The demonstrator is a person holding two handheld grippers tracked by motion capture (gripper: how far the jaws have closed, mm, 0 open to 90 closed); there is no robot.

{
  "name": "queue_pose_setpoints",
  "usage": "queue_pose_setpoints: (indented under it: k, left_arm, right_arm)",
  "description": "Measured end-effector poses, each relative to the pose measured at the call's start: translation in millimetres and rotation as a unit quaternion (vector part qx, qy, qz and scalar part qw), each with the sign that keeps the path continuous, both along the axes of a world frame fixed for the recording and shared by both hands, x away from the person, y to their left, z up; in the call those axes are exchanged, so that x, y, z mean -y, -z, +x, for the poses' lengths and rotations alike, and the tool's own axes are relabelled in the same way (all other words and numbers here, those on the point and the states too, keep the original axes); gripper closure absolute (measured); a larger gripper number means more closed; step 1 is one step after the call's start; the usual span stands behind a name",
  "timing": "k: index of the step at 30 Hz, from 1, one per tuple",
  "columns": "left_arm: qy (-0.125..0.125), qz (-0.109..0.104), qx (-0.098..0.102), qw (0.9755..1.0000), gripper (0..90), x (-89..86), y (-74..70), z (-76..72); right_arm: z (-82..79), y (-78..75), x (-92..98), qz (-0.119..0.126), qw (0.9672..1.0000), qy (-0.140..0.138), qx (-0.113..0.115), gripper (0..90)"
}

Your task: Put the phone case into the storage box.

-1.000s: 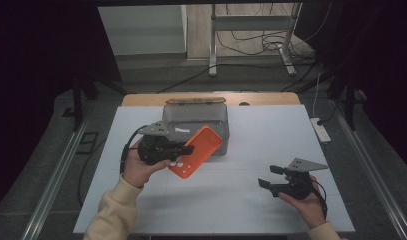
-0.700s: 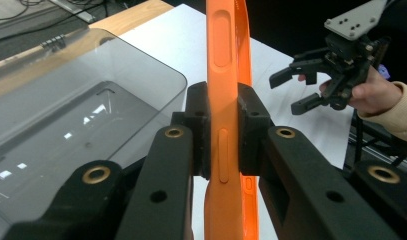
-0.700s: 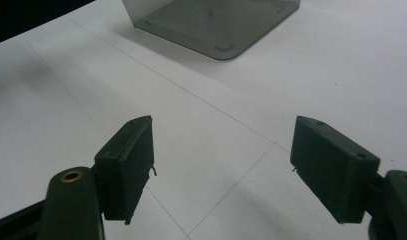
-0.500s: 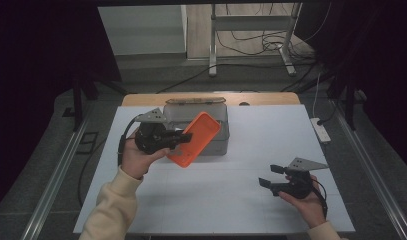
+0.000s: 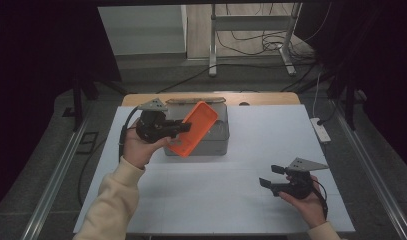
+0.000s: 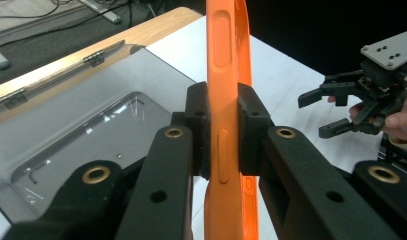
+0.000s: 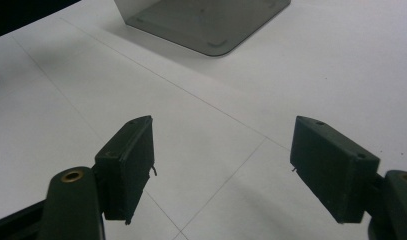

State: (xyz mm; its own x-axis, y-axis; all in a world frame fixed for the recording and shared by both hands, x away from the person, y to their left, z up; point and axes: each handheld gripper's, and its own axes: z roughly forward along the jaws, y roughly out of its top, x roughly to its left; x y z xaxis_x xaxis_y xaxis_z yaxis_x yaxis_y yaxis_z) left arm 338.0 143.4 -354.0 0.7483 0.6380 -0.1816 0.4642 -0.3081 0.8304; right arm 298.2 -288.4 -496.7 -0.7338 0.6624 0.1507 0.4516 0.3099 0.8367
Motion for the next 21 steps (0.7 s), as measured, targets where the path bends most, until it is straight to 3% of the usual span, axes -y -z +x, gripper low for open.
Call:
queue_pose_setpoints:
  k: [13, 21]
  left_arm:
    - [-0.022, 0.019, -0.012, 0.9995, 79.5, 0.3, -1.1, 20.4]
    - [-0.035, 0.02, -0.016, 0.9991, 79.5, -1.2, -2.2, 28.8]
  right_arm:
    - [0.7, 1.0, -0.5, 0.002, 1.0, -0.001, -0.001, 25.1]
    - [1.3, 1.1, 0.1, -0.001, 1.0, 0.002, -0.001, 24.3]
